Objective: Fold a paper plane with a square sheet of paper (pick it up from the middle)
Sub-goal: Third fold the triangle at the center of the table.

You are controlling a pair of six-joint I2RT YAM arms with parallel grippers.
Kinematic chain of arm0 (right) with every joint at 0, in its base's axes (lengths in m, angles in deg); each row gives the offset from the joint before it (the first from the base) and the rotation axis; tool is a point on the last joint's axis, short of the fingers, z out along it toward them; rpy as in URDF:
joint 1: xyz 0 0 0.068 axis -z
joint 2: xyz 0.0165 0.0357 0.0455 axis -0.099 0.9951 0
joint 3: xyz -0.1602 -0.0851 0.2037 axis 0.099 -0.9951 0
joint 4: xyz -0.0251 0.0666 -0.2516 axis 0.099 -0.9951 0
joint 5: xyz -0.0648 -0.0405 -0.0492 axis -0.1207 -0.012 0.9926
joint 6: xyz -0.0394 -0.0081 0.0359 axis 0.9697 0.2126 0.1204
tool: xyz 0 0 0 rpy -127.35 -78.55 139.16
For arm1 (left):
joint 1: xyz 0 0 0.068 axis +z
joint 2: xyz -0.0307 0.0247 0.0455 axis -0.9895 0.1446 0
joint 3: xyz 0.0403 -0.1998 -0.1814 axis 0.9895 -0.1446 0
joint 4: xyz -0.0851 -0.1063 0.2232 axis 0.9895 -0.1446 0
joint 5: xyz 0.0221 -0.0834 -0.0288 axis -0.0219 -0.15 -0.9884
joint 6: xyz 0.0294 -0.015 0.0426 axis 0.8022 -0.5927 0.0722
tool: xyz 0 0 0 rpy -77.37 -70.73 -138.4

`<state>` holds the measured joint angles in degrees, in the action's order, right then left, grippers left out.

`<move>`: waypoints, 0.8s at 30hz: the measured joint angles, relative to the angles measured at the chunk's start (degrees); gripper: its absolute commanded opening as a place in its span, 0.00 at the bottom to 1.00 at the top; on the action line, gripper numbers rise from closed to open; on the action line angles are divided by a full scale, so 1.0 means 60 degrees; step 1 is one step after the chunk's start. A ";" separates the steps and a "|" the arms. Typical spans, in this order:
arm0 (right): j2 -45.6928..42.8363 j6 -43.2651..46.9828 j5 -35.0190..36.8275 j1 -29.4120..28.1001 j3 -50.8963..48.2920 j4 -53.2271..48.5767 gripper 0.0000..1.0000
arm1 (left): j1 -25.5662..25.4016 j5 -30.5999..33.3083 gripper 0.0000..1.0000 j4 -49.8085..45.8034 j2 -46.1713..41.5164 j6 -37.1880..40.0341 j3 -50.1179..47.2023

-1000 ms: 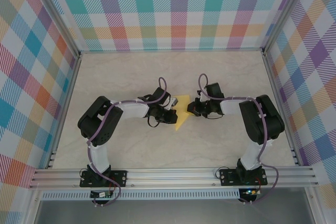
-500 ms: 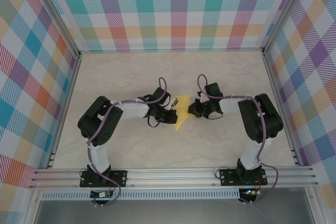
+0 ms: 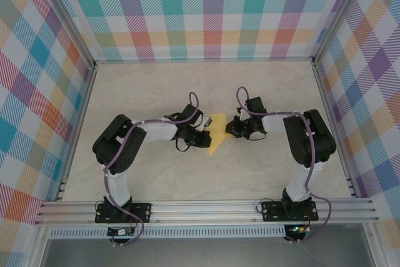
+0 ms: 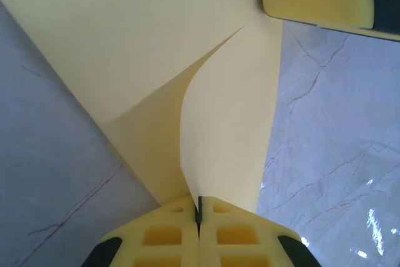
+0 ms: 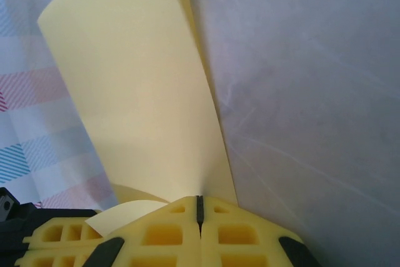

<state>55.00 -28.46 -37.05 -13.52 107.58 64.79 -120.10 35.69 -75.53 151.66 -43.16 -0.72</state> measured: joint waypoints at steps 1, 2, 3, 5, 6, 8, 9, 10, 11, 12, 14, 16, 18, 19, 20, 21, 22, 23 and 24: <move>0.0007 0.0007 0.0007 0.0000 0.0000 0.0000 0.00 | 0.0000 0.0000 0.05 -0.0004 0.0000 0.0004 0.0000; 0.0015 0.0007 0.0018 0.0004 0.0000 0.0000 0.01 | -0.0004 -0.0004 0.05 -0.0004 0.0000 0.0004 0.0000; 0.0015 0.0007 0.0025 0.0004 0.0000 -0.0004 0.01 | 0.0000 -0.0004 0.05 -0.0004 0.0004 0.0011 0.0000; 0.0015 0.0007 0.0058 0.0000 0.0000 -0.0011 0.01 | 0.0000 0.0000 0.05 -0.0015 0.0004 0.0033 0.0007; 0.0011 0.0007 0.0066 0.0000 0.0000 -0.0015 0.01 | 0.0000 -0.0004 0.05 -0.0033 0.0004 0.0036 0.0018; -0.0015 0.0036 0.0073 0.0000 0.0000 -0.0044 0.02 | -0.0004 -0.0004 0.05 -0.0080 0.0018 0.0036 0.0055; -0.0040 0.0051 0.0102 0.0000 0.0000 -0.0062 0.02 | -0.0004 -0.0004 0.05 -0.0091 0.0018 0.0040 0.0055; -0.0087 0.0080 0.0142 0.0000 0.0000 -0.0117 0.03 | 0.0000 -0.0004 0.05 -0.0102 0.0018 0.0062 0.0062; -0.0160 0.0117 0.0189 0.0000 0.0000 -0.0233 0.04 | -0.0004 -0.0004 0.05 -0.0106 0.0018 0.0073 0.0062; -0.0251 0.0153 0.0244 0.0000 0.0000 -0.0419 0.04 | -0.0004 -0.0004 0.05 -0.0109 0.0018 0.0102 0.0066; -0.0510 0.0226 0.0299 0.0000 0.0000 -0.0805 0.06 | 0.0000 -0.0004 0.05 -0.0138 0.0022 0.0164 0.0087; -0.0805 0.0288 0.0306 0.0000 0.0018 -0.1060 0.07 | -0.0004 -0.0004 0.05 -0.0182 0.0029 0.0182 0.0113; -0.1071 0.0299 0.0127 -0.0004 0.0095 -0.1166 0.07 | -0.0004 -0.0007 0.05 -0.0208 0.0047 0.0204 0.0135; -0.1126 0.0299 0.0047 -0.0004 0.0135 -0.1158 0.07 | -0.0004 -0.0007 0.05 -0.0211 0.0055 0.0211 0.0138; -0.1151 0.0299 -0.0080 -0.0029 0.0193 -0.1133 0.07 | 0.0000 -0.0011 0.05 -0.0226 0.0058 0.0211 0.0153; -0.1147 0.0295 -0.0168 -0.0055 0.0240 -0.1111 0.08 | -0.0004 -0.0011 0.05 -0.0259 0.0066 0.0211 0.0168; -0.1140 0.0295 -0.0270 -0.0076 0.0266 -0.1107 0.07 | -0.0004 -0.0015 0.05 -0.0270 0.0073 0.0211 0.0175; -0.1126 0.0291 -0.0408 -0.0124 0.0280 -0.1078 0.08 | 0.0000 -0.0018 0.05 -0.0284 0.0073 0.0215 0.0178; -0.1089 0.0291 -0.0557 -0.0168 0.0299 -0.1035 0.07 | 0.0000 -0.0018 0.05 -0.0291 0.0073 0.0215 0.0186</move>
<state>48.47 -26.71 -40.39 -14.52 109.38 58.59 -120.10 35.58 -77.27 152.10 -41.87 0.40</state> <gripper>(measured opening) 0.076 0.053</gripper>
